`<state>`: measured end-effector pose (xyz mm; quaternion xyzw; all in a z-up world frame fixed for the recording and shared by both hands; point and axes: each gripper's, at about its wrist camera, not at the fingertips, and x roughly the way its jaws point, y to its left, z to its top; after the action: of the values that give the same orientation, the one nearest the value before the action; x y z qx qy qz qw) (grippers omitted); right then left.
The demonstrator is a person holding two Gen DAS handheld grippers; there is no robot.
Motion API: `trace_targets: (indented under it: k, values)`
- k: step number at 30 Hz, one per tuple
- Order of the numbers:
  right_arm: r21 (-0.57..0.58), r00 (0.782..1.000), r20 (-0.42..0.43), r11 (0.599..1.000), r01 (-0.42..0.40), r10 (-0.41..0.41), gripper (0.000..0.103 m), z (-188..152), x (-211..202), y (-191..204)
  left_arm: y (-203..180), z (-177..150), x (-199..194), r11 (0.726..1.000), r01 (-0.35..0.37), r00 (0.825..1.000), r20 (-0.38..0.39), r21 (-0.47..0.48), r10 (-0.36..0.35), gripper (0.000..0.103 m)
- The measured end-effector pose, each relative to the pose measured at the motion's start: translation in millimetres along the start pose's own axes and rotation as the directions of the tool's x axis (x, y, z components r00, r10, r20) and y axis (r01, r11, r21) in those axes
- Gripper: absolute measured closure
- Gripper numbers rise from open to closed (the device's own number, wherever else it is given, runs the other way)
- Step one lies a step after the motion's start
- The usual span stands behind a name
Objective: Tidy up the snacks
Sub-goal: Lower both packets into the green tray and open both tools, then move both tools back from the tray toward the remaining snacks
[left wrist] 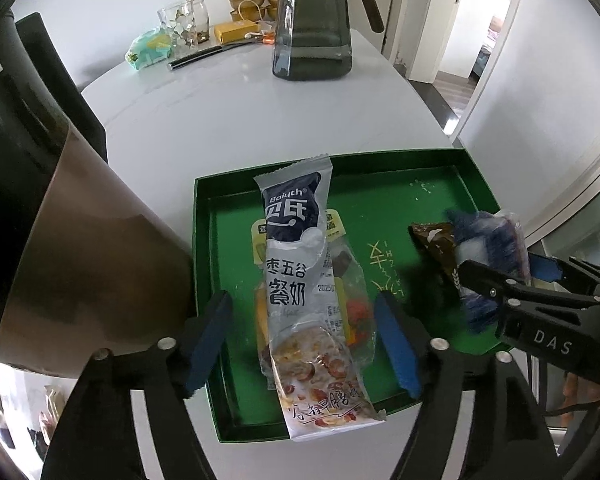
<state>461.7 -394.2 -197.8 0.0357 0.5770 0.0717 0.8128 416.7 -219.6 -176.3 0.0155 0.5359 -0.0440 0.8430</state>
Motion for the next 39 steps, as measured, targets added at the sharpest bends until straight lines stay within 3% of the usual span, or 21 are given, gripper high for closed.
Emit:
trace_targets:
  k: [2, 11, 26, 39]
  values:
    - [0.001, 1.0, 0.011, 1.0, 0.006, -0.006, 0.0, 0.3, -1.9, 0.5, 1.0, 0.0, -1.0, 1.0, -0.001, 1.0, 0.008, -0.006, 0.001, 0.02]
    - [0.014, 0.999, 0.04, 1.0, 0.004, -0.005, 0.0, 0.2, -7.3, -1.1, 0.1, 1.1, -3.6, 1.0, -0.009, 1.0, 0.026, -0.005, 0.009, 0.007]
    - [0.017, 0.996, 0.075, 0.998, 0.054, -0.056, 0.0, -3.3, -19.9, -6.6, -7.7, -1.6, -10.2, 1.0, -0.001, 0.999, 0.039, 0.018, 0.0, 0.003]
    - [0.011, 0.987, 0.141, 0.997, 0.078, -0.079, 0.0, -26.5, -62.3, 3.1, -17.2, -24.7, -38.8, 0.997, 0.027, 0.998, 0.063, 0.078, -0.032, 0.002]
